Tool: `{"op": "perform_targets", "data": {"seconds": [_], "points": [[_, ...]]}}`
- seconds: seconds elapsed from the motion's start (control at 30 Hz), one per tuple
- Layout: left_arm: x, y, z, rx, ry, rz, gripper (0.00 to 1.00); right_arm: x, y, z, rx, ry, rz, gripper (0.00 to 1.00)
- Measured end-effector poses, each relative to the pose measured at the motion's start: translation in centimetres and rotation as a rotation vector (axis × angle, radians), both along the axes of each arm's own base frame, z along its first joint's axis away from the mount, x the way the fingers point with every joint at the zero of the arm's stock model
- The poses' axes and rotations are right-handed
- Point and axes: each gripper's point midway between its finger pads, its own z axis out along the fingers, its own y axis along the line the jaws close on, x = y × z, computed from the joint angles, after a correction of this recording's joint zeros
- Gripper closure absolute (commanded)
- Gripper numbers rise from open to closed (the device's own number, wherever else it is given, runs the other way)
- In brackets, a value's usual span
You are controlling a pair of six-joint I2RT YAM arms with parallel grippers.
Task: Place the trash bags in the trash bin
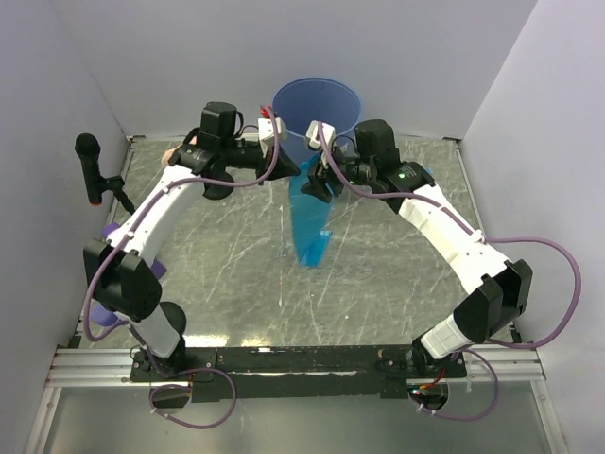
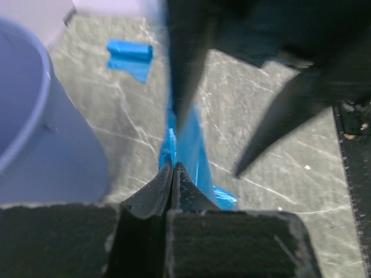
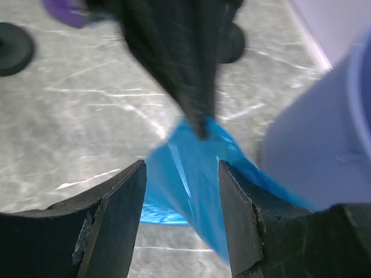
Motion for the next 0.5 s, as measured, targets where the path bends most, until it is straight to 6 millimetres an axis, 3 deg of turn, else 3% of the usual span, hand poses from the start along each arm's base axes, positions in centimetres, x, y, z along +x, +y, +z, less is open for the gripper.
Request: {"op": "perform_targets", "data": {"seconds": [0.13, 0.27, 0.5], "points": [[-0.9, -0.2, 1.7, 0.003, -0.094, -0.026, 0.99, 1.4, -0.6, 0.8, -0.015, -0.055, -0.062, 0.41], [-1.8, -0.6, 1.9, 0.035, -0.164, -0.050, 0.99, 2.2, -0.8, 1.4, -0.007, -0.096, -0.083, 0.41], [-2.1, -0.7, 2.1, 0.089, -0.299, -0.061, 0.99, 1.6, -0.8, 2.7, 0.050, -0.108, -0.068, 0.41]]}}
